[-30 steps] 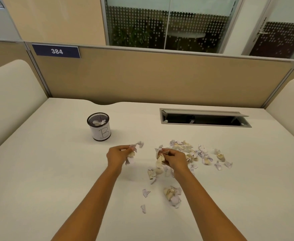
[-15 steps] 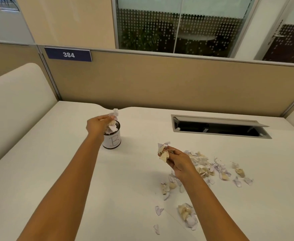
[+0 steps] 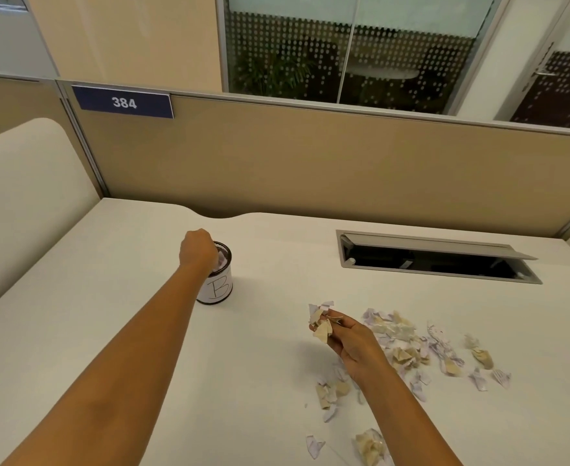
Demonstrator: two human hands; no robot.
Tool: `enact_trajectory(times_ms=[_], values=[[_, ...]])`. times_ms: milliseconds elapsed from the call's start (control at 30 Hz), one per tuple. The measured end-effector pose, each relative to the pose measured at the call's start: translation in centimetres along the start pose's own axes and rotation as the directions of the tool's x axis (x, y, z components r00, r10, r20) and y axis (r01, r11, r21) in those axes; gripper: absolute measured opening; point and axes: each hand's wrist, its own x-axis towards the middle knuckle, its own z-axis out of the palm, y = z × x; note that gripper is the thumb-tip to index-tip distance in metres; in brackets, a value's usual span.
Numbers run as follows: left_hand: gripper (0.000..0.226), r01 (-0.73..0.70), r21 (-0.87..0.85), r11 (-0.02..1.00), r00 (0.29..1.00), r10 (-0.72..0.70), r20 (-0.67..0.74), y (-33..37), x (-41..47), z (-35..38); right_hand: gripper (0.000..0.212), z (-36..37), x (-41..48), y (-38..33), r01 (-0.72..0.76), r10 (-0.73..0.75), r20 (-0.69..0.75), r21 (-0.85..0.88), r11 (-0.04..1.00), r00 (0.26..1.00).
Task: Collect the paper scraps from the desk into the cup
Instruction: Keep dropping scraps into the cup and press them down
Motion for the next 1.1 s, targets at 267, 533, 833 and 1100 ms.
enact_trajectory(times_ms=[267, 533, 833, 1100], values=[[0.038, -0.052, 0.194, 0.980, 0.997, 0.040, 0.068, -0.5, 0.8, 2.0, 0.021, 0.2, 1.2, 0.2, -0.034, 0.035, 0.004, -0.007, 0.999, 0.999], [0.037, -0.109, 0.164, 0.980, 0.992, 0.096, 0.087, -0.9, -0.5, 0.2, 0.020, 3.4, 1.8, -1.1, -0.016, 0.016, 0.062, -0.002, 1.000, 0.998], [0.069, -0.237, -0.216, 0.947, 0.971, 0.240, -0.013, -3.7, -2.1, -1.2, 0.019, 8.8, 2.3, -4.1, 0.091, -0.081, 0.129, -0.076, 0.993, 0.988], [0.106, -0.256, -0.275, 0.927, 0.956, 0.284, 0.069, -5.7, -1.4, 0.1, 0.022, 17.4, 4.1, -4.7, 0.346, -0.305, 0.171, -0.336, 0.876, 0.937]])
